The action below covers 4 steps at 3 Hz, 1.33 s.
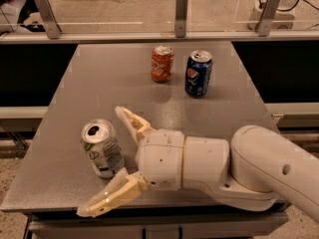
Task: Knock 7up can over
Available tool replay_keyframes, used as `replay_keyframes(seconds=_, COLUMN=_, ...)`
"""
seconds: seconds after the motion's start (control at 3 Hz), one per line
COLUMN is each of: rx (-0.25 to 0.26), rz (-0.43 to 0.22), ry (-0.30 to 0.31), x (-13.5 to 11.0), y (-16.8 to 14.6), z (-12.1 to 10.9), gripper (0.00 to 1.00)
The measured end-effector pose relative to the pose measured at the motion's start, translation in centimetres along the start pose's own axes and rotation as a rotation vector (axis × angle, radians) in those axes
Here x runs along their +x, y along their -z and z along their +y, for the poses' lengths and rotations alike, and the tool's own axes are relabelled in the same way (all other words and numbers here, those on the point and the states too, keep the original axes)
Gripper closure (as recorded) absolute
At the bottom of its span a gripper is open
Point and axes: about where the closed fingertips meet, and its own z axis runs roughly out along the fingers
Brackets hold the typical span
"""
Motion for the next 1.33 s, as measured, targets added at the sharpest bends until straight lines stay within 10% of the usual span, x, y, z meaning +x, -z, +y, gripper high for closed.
replay_keyframes(seconds=0.67, rx=-0.003, rz=0.026, ry=0.05, x=3.31, y=-2.16, z=-1.22, gripper=0.0)
replay_keyframes(seconds=1.33, rx=-0.009, rz=0.028, ry=0.055, x=3.14, y=-2.45, z=-0.96, gripper=0.41)
